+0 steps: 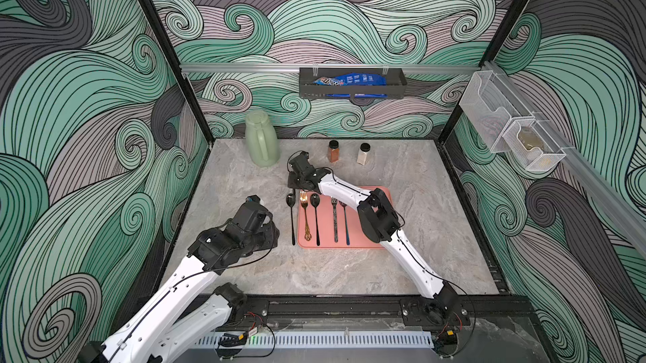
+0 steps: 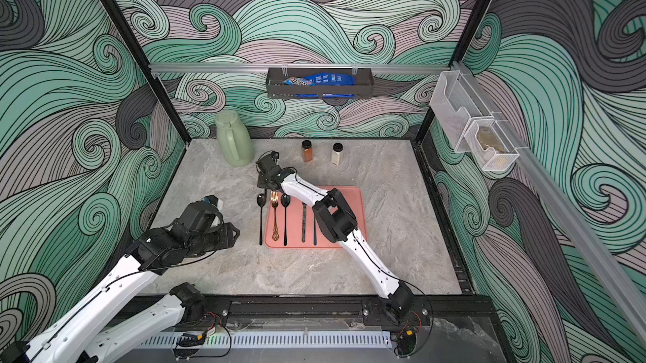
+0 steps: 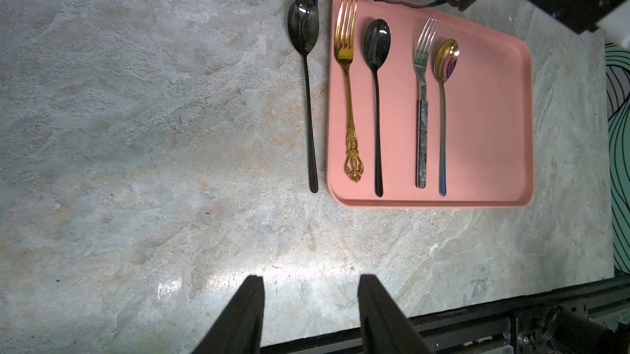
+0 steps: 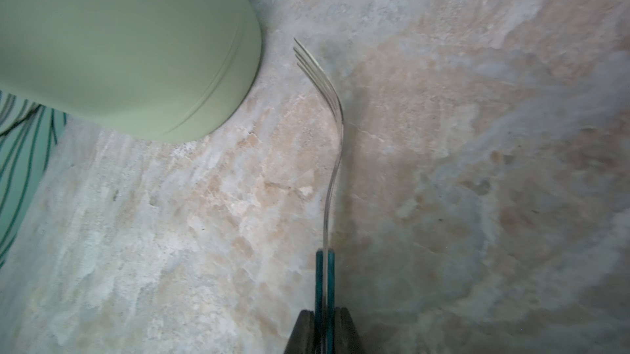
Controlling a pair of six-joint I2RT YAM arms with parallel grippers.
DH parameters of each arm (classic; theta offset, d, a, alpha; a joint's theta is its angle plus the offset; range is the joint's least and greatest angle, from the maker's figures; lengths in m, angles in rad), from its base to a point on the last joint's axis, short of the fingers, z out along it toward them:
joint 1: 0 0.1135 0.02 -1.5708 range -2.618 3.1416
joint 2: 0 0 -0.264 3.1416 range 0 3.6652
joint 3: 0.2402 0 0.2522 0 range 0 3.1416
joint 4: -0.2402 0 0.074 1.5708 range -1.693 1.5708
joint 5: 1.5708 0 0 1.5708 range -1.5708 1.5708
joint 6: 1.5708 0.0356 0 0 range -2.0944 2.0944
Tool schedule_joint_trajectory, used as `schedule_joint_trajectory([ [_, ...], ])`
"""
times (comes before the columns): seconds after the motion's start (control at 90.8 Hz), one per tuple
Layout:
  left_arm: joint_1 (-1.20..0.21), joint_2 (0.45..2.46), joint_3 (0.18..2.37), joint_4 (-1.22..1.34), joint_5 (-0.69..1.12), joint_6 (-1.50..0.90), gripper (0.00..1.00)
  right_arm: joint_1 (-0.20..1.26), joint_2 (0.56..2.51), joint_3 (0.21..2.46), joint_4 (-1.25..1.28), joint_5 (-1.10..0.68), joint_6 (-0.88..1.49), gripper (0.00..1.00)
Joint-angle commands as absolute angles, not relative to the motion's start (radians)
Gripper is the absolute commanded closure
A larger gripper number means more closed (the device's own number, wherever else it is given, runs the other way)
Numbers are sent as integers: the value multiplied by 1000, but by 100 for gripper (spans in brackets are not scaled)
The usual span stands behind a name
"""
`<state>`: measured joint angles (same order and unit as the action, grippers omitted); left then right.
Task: Set the spoon and fork side by side
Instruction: Pick up the fork at the center of the board.
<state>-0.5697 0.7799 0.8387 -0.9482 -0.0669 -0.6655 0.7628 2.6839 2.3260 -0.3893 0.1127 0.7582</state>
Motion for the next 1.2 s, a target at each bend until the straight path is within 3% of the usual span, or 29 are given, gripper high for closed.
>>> schedule_joint_trajectory([
  [0.0, -561, 768, 839, -968, -74, -669, 52, 763, 2712, 2292, -342, 16, 815, 89],
  [0.297, -559, 762, 841, -974, -78, -667, 51, 727, 2632, 2231, -232, -65, 841, 99],
  [0.572, -558, 743, 853, -985, -89, -673, 52, 685, 2432, 2065, -79, -195, 812, 100],
  [0.925, -558, 736, 874, -963, -81, -672, 51, 557, 1981, 1605, -15, -456, 807, 100],
  [1.189, -557, 783, 897, -914, -66, -661, 52, 390, 1558, 1097, 48, -658, 786, 100],
])
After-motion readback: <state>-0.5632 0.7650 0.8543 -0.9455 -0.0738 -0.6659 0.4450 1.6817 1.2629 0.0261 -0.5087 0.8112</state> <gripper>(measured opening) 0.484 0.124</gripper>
